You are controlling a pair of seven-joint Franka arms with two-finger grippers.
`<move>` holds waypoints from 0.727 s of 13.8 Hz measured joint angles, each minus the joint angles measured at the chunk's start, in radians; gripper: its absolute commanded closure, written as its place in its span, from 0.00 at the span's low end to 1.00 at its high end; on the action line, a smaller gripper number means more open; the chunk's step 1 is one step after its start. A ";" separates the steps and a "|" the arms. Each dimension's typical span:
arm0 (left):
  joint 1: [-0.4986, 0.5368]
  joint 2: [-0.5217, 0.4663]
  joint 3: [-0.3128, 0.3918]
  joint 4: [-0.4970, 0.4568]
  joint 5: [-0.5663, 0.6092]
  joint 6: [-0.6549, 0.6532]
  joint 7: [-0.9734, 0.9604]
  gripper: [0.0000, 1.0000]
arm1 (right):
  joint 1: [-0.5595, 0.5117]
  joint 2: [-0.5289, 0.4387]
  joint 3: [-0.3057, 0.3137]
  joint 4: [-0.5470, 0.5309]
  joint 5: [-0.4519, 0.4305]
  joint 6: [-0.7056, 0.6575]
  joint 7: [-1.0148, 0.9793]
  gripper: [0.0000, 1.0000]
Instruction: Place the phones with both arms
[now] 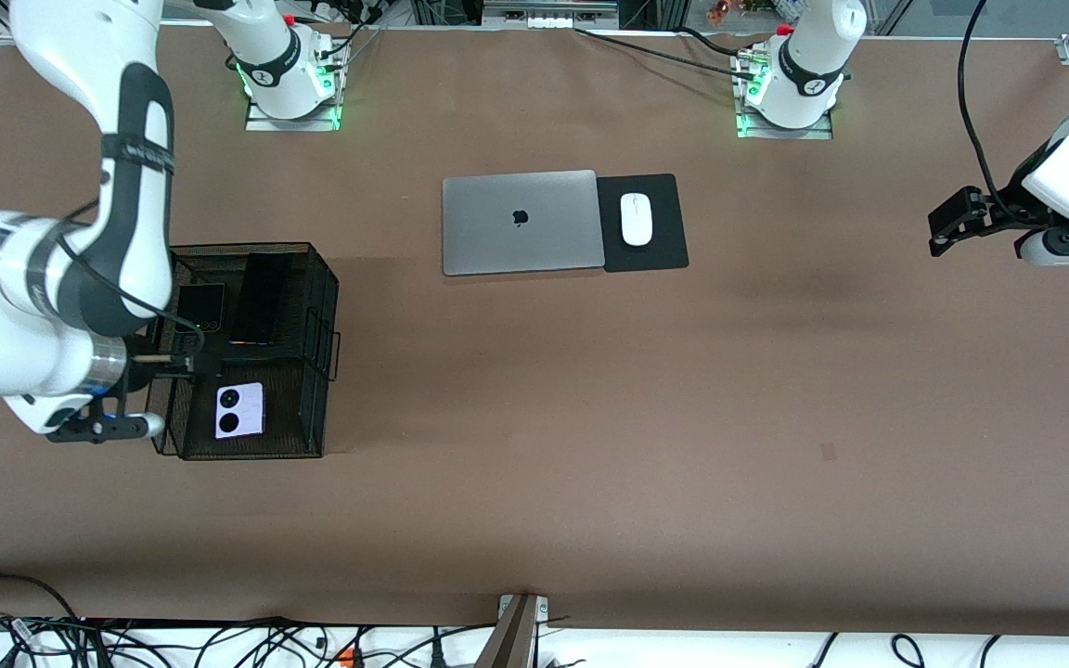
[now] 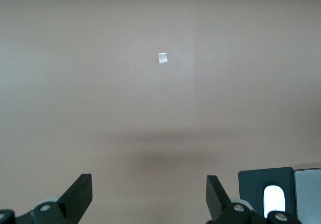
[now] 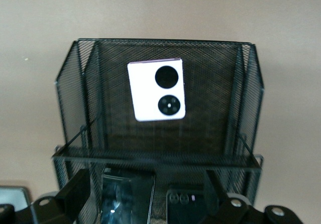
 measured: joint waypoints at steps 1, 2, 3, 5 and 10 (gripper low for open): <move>0.000 0.000 0.000 0.000 0.000 0.000 0.000 0.00 | 0.017 -0.019 -0.016 0.008 -0.019 -0.019 0.000 0.00; 0.000 0.000 0.000 0.000 0.000 -0.001 0.000 0.00 | 0.036 -0.041 -0.026 0.013 -0.052 -0.030 0.000 0.00; 0.000 0.000 0.000 0.000 0.000 -0.001 0.000 0.00 | 0.050 -0.070 -0.024 0.016 -0.099 -0.035 0.008 0.00; -0.001 0.000 -0.002 0.001 0.000 -0.001 -0.002 0.00 | 0.060 -0.157 0.032 0.011 -0.225 -0.047 0.057 0.00; 0.001 0.000 -0.001 0.006 0.000 -0.002 -0.005 0.00 | -0.005 -0.410 0.264 -0.118 -0.448 -0.055 0.233 0.00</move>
